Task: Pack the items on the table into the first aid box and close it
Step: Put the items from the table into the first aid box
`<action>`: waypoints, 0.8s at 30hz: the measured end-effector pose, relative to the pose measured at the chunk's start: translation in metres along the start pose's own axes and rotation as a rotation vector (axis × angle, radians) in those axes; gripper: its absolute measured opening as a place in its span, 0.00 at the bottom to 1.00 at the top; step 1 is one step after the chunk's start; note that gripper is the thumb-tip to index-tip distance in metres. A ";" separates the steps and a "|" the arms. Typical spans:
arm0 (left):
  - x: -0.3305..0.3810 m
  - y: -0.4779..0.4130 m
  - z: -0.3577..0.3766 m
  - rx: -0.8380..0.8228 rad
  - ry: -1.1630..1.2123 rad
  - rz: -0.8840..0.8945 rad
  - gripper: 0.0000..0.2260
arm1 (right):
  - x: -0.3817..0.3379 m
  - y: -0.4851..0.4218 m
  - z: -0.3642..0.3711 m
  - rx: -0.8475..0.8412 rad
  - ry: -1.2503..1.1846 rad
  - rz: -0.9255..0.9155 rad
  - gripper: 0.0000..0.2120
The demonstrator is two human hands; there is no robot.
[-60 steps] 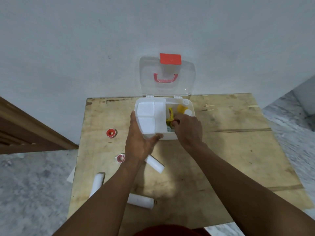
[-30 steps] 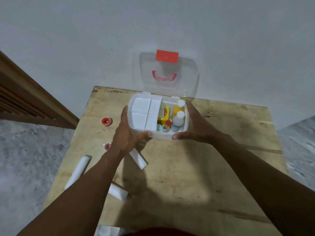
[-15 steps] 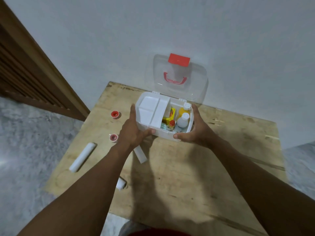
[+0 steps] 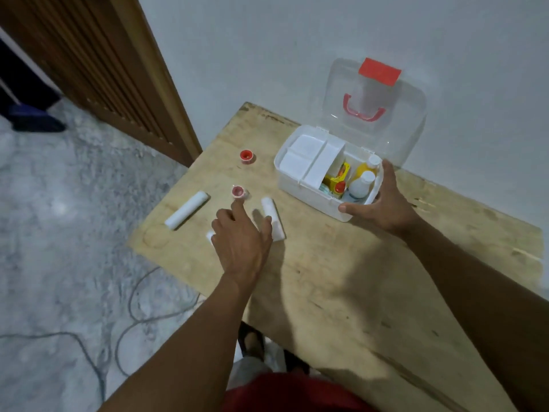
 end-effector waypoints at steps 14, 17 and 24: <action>-0.050 0.017 0.006 -0.103 0.108 -0.394 0.30 | 0.001 -0.005 0.001 -0.011 0.040 -0.042 0.52; -0.040 0.017 0.013 -0.107 0.053 -0.431 0.37 | 0.004 -0.008 0.002 -0.017 0.017 -0.047 0.51; 0.010 0.019 0.036 -0.201 -0.039 -0.368 0.45 | 0.008 -0.010 0.000 -0.018 0.014 -0.051 0.53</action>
Point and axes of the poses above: each hand's wrist, its own y-axis away from the middle knuckle, its own z-axis out of the palm, x = y × z, the point moved 5 cm from there along -y, towards the middle knuckle
